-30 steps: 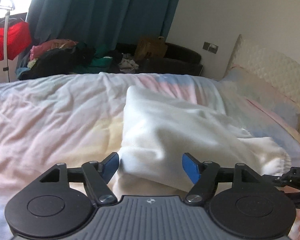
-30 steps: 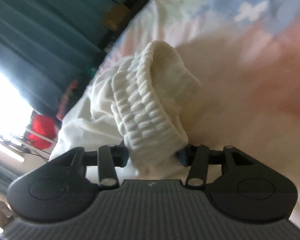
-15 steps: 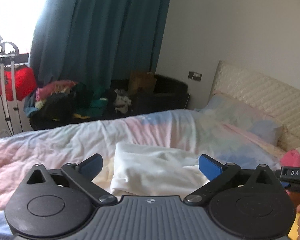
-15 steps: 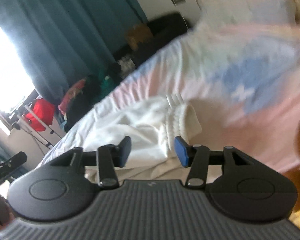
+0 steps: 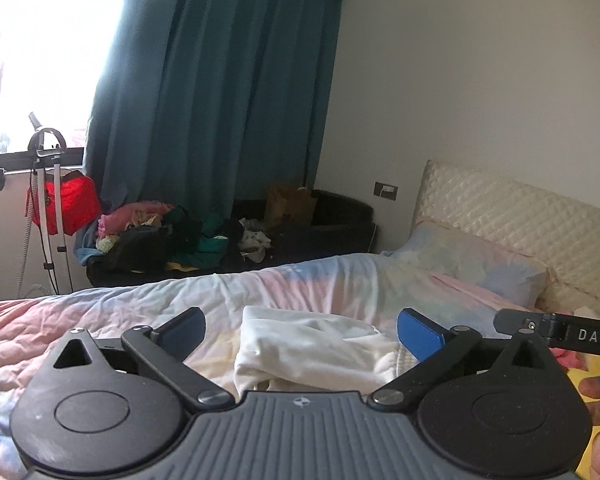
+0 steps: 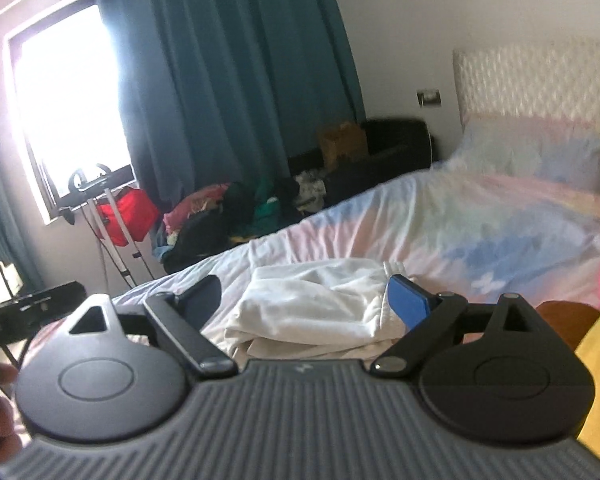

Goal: Fold clothes

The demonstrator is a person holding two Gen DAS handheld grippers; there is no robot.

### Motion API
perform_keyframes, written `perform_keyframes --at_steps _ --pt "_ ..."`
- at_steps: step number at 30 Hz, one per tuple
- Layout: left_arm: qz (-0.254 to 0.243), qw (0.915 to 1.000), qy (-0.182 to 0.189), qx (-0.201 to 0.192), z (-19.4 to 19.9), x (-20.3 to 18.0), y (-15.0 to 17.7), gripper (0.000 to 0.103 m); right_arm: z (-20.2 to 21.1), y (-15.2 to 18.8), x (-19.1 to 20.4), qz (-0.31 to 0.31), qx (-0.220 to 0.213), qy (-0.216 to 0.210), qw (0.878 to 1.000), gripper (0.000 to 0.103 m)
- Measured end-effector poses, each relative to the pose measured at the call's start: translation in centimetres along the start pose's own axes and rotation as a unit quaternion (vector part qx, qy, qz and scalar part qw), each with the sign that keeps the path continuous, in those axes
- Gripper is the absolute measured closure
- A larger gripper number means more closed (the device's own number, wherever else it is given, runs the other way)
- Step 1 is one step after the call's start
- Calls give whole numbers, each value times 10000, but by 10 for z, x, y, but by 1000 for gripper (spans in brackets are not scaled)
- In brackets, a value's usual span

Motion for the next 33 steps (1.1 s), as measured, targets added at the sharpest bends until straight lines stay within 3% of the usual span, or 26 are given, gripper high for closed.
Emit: perform_keyframes --at_steps 7,16,33 --pt "91 9996 -271 -33 38 -2 23 0 37 22 18 385 -273 -19 9989 11" --pt "81 9989 -461 -76 62 7 50 0 42 52 28 570 -257 33 9980 11" --pt "58 9987 -467 189 39 9 90 0 25 99 28 687 -228 397 9966 11"
Point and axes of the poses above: each gripper's, at about its wrist camera, not at the fingertips, and z roughly against the way its jaws point, x to its left, y to its underside, the point moved 9 cm from there along -z, roughly the way its jaws point, and after that the axes turned 8 degrees about -z, right-handed, at the moved point
